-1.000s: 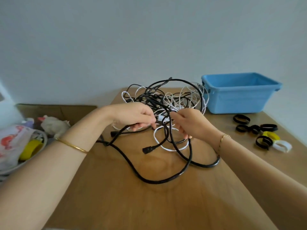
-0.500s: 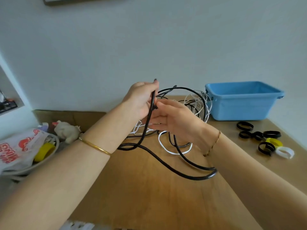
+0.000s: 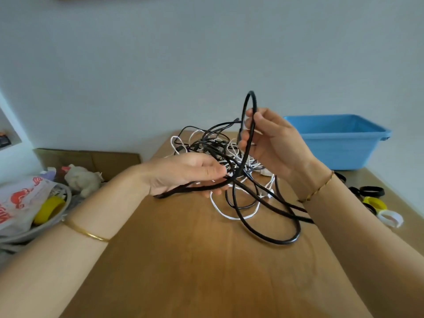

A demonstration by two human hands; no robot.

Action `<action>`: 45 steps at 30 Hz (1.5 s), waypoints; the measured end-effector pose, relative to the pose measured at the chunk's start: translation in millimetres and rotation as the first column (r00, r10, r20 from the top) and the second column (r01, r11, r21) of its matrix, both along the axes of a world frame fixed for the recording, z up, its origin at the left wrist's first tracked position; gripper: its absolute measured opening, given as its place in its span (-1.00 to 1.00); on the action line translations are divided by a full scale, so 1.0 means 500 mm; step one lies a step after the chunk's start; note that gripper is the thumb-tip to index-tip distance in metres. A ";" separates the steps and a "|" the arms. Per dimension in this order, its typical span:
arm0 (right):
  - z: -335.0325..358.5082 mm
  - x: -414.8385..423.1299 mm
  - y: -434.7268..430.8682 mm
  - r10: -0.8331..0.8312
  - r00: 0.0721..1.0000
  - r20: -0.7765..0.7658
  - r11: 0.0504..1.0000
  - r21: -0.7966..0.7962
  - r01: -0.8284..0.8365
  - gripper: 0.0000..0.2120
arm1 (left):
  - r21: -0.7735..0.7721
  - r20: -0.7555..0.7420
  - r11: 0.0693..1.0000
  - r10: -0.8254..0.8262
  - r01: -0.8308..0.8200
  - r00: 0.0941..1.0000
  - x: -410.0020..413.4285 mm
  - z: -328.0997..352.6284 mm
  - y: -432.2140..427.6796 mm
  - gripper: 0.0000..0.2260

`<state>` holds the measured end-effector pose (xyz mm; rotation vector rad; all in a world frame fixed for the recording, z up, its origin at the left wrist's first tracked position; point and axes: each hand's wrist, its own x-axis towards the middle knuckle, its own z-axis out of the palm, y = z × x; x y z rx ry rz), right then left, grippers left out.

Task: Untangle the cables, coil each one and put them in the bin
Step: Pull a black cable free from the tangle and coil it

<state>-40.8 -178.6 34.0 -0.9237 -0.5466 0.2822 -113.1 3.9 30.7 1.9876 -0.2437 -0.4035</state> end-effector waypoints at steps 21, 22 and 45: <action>-0.055 -0.034 -0.057 0.415 0.565 0.713 0.558 -0.690 0.461 -0.84 | -0.681 -0.512 0.185 0.571 -0.709 0.641 0.148 0.055 0.032 -0.71; -0.065 -0.031 -0.058 0.415 0.544 0.729 0.523 -0.681 0.513 -0.78 | -0.711 -0.539 0.101 0.557 -0.696 0.632 0.150 0.055 0.032 -0.71; 0.154 0.080 -0.065 -0.427 0.736 0.525 0.730 -0.281 0.623 -0.65 | 0.342 -0.108 0.936 0.127 -0.083 0.986 0.109 0.064 -0.001 -0.65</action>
